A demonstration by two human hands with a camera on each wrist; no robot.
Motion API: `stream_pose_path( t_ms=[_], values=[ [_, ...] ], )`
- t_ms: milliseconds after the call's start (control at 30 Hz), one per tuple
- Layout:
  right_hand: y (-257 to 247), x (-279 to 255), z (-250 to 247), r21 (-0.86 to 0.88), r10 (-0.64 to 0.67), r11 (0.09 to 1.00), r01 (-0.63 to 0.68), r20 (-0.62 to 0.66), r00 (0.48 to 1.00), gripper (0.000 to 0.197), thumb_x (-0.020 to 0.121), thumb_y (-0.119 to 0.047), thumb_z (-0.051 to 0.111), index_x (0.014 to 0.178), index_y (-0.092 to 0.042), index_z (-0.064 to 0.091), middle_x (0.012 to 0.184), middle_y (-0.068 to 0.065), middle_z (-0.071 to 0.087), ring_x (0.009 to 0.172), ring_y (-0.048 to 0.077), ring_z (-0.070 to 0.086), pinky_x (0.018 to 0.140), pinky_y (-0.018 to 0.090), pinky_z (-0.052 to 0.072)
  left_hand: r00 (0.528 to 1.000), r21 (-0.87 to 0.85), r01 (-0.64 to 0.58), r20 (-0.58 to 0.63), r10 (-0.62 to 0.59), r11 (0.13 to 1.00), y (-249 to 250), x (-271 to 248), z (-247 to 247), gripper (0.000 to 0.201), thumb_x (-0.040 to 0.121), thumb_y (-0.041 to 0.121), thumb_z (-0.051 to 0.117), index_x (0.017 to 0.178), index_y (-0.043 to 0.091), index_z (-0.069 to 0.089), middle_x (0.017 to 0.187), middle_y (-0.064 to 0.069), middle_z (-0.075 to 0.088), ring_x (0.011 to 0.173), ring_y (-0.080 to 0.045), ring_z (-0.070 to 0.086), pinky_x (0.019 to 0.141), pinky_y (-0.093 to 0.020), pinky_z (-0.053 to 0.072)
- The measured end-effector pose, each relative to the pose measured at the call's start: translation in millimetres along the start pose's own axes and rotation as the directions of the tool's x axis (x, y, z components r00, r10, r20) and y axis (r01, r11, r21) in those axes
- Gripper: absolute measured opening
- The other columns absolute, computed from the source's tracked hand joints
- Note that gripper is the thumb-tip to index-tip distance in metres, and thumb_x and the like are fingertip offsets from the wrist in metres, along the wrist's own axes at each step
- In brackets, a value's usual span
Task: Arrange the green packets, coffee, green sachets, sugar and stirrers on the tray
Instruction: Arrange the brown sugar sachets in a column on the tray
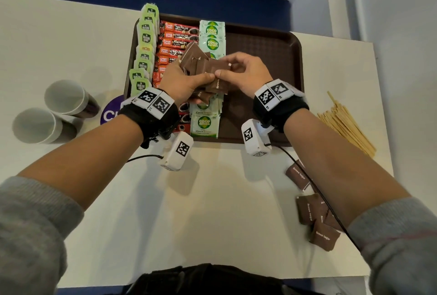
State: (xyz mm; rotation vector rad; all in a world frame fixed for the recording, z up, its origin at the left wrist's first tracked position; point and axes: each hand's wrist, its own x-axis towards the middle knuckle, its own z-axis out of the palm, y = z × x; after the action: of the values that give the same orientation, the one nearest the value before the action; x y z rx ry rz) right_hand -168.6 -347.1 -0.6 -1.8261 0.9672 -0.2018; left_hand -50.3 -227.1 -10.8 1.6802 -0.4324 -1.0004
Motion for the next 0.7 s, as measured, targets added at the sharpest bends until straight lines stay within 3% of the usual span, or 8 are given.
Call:
stream_pose_path(
  t_ms=[67, 200, 333, 500, 600, 700],
  values=[
    [-7.1, 6.0, -6.7, -0.089, -0.047, 0.995, 0.047, 0.003, 0.999, 0.029, 0.074, -0.029, 0.079, 0.099, -0.020, 0.070, 0.081, -0.012, 0.063, 0.073, 0.002, 0.059, 0.072, 0.016, 0.048, 1.000, 0.007, -0.004, 0.003, 0.004, 1.000, 0.4, 2.3, 2.0, 0.038, 0.077, 0.018, 0.078, 0.109, 0.004, 0.065, 0.089, -0.010, 0.072, 0.052, -0.015, 0.067, 0.038, -0.020, 0.045],
    [-10.8, 18.0, -17.4, -0.066, -0.051, 0.997, 0.050, -0.004, 0.999, 0.009, 0.077, -0.015, 0.077, 0.080, -0.017, 0.068, 0.068, -0.003, 0.064, 0.055, 0.001, 0.059, 0.060, 0.016, 0.051, 1.000, -0.024, 0.019, 0.011, -0.019, 1.000, 0.6, 8.5, 5.1, 0.044, 0.078, 0.020, 0.078, 0.115, 0.003, 0.061, 0.095, -0.011, 0.072, 0.052, -0.017, 0.068, 0.037, -0.019, 0.045],
    [-3.9, 28.0, -26.9, -0.127, -0.066, 0.990, 0.058, -0.063, 0.996, 0.007, 0.079, -0.019, 0.074, 0.078, -0.020, 0.067, 0.072, -0.001, 0.066, 0.062, 0.008, 0.060, 0.066, 0.019, 0.053, 0.999, -0.050, 0.036, 0.008, -0.035, 0.998, 3.1, 14.5, 5.7, 0.038, 0.079, 0.022, 0.077, 0.111, 0.007, 0.063, 0.096, -0.009, 0.073, 0.058, -0.017, 0.069, 0.039, -0.019, 0.046],
    [12.3, 41.9, -36.7, -0.057, -0.003, 0.998, -0.006, -0.158, 0.988, 0.011, 0.084, -0.011, 0.068, 0.095, -0.014, 0.068, 0.073, -0.002, 0.064, 0.064, 0.010, 0.063, 0.071, 0.024, 0.057, 0.999, -0.082, 0.037, -0.034, -0.040, 0.996, 7.6, 29.7, 1.8, 0.042, 0.078, 0.022, 0.077, 0.112, 0.002, 0.062, 0.097, -0.013, 0.073, 0.063, -0.023, 0.071, 0.040, -0.021, 0.047],
    [18.9, 50.5, -41.2, 0.056, 0.103, 0.994, -0.094, -0.177, 0.979, 0.020, 0.088, -0.007, 0.063, 0.107, -0.008, 0.066, 0.079, -0.002, 0.062, 0.067, 0.009, 0.065, 0.072, 0.022, 0.058, 0.998, -0.095, 0.020, -0.064, -0.026, 0.995, 12.0, 37.4, 0.3, 0.043, 0.079, 0.019, 0.076, 0.115, 0.002, 0.060, 0.098, -0.010, 0.072, 0.064, -0.021, 0.072, 0.039, -0.021, 0.048],
    [24.0, 62.9, -44.1, 0.268, 0.288, 0.936, -0.227, -0.215, 0.933, 0.016, 0.089, -0.004, 0.061, 0.104, 0.000, 0.063, 0.088, 0.005, 0.062, 0.078, 0.016, 0.066, 0.069, 0.020, 0.058, 0.996, -0.107, 0.013, -0.086, -0.023, 0.994, 15.7, 42.9, -0.2, 0.040, 0.081, 0.018, 0.075, 0.115, 0.007, 0.058, 0.098, -0.007, 0.072, 0.062, -0.017, 0.071, 0.039, -0.020, 0.047]
  ],
)
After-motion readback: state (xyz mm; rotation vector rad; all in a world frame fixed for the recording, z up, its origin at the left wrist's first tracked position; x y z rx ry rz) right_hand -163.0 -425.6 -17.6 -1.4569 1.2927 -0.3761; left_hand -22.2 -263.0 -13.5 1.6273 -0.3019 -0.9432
